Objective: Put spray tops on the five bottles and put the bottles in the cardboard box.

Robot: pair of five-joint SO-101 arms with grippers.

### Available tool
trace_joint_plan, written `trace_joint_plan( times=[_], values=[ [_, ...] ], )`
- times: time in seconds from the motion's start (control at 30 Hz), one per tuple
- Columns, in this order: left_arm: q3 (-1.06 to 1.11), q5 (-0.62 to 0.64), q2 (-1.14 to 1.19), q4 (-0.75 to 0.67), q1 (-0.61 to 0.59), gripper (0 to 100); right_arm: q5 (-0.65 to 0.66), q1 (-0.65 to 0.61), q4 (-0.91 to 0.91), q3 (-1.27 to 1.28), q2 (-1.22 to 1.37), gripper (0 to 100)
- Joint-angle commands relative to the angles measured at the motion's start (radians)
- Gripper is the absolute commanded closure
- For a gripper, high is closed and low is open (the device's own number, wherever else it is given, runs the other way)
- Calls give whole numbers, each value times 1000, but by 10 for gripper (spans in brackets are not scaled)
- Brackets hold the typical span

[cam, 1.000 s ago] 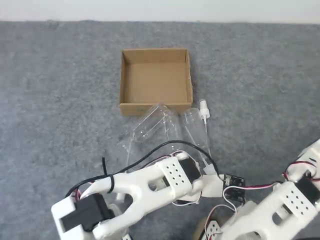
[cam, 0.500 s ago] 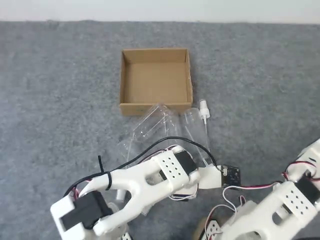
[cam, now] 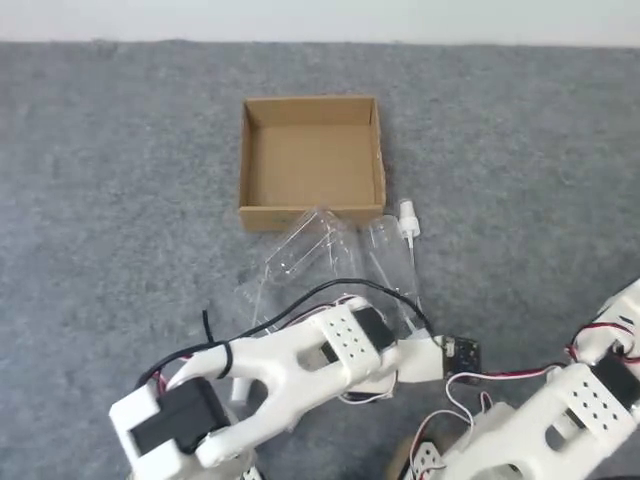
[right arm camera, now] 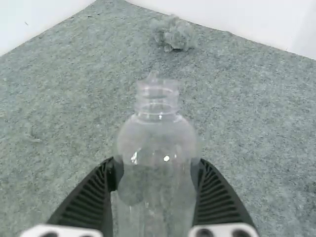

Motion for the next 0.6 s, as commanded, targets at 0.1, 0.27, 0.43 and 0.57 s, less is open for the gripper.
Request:
trace_joint_plan(
  times=[0.1,0.27,0.43,0.57],
  values=[
    [-70,14,-38,87,-6,988,-9,2,-15,-72,-2,991],
    [-5,15,-267,110,-37,988,-9,-22,-16,-71,-2,991],
    [13,18,-505,103,-138,988,-8,-58,-15,-71,-2,991],
    [13,100,-661,101,-167,988,-8,-59,-15,-71,-2,991]
  ],
)
